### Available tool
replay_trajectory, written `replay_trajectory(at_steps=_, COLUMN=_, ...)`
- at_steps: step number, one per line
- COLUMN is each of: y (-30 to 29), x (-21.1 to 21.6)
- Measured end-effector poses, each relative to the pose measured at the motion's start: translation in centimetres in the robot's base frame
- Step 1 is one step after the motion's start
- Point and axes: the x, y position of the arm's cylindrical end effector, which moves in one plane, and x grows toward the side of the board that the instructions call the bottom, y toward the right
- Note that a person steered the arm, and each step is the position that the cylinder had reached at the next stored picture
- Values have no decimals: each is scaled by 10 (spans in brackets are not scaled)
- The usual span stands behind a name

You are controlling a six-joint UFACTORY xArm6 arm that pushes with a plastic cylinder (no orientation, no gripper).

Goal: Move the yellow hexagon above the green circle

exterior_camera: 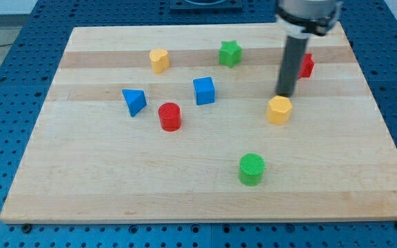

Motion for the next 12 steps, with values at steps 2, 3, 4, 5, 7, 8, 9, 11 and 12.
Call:
replay_trajectory(at_steps=2, y=-26, x=55)
replay_trajectory(at_steps=3, y=-32, x=45)
replay_trajectory(at_steps=4, y=-36, x=11)
replay_trajectory(at_steps=5, y=-71, x=19)
replay_trajectory(at_steps=7, y=-93, x=72)
replay_trajectory(at_steps=8, y=-93, x=56)
replay_trajectory(at_steps=9, y=-66, x=50)
replay_trajectory(at_steps=11, y=-44, x=78)
replay_trajectory(at_steps=12, y=-48, x=92)
